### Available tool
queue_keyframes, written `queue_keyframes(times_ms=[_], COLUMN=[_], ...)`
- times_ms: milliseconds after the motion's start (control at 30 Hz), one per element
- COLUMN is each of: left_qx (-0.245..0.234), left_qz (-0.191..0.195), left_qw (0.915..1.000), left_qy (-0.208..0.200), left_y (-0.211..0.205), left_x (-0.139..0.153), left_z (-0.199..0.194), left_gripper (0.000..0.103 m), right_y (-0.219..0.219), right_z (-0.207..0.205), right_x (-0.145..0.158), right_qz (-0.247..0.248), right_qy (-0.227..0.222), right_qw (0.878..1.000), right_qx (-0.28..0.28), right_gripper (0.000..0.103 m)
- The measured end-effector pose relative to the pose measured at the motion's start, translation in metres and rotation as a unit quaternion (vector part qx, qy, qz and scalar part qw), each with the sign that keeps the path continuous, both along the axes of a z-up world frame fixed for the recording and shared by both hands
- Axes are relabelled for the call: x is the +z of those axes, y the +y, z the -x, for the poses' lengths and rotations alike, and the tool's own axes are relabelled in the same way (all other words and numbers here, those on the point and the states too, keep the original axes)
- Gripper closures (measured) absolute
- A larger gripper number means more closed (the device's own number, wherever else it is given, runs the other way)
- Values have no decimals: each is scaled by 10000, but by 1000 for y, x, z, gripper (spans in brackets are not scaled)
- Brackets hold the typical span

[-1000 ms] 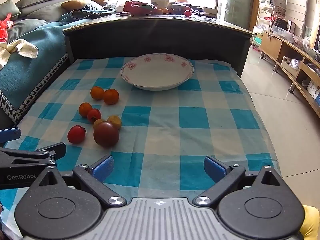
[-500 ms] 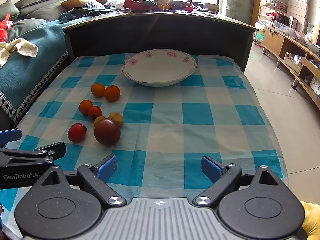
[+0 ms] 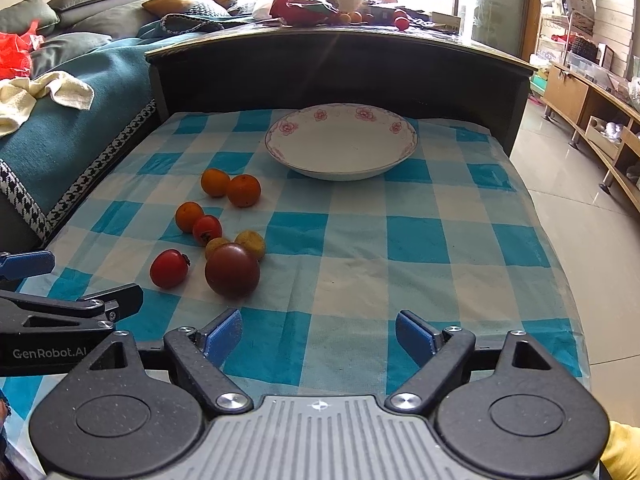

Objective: Organize fruits
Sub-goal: 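Move both grippers open toward the cluster of fruit on the cloth, then grasp the large dark-red tomato with the right gripper while the left grasps a red tomato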

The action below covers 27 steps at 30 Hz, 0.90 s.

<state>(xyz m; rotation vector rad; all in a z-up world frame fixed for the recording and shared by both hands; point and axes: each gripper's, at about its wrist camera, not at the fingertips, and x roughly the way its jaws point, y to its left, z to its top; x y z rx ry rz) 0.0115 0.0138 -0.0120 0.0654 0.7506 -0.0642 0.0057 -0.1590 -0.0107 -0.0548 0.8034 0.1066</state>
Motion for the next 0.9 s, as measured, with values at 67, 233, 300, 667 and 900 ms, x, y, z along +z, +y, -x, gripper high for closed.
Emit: queue_keyframes(times_ms=[67, 233, 300, 667, 900], left_qx=[-88, -232, -286, -512, -731], left_qz=[-66, -294, -289, -214, -326], left_qw=[9999, 9992, 9991, 9984, 9967], left_qy=[-51, -108, -76, 64, 100], left_y=[1, 5, 7, 14, 4], left_x=[0, -1, -2, -13, -21], left_z=[-1, -7, -10, -22, -26], left_gripper=[0, 0, 0, 0, 0], right_y=[2, 7, 9, 26, 30], right_z=[-3, -14, -22, -56, -70], right_x=[0, 1, 1, -15, -25], right_qz=[-13, 6, -35, -272, -505], right_qy=[-4, -31, 25, 405, 700], right_qw=[10000, 9989, 9979, 9889, 9839], right_qx=[82, 460, 651, 1403, 1562], right_gripper=[28, 30, 32, 48, 67])
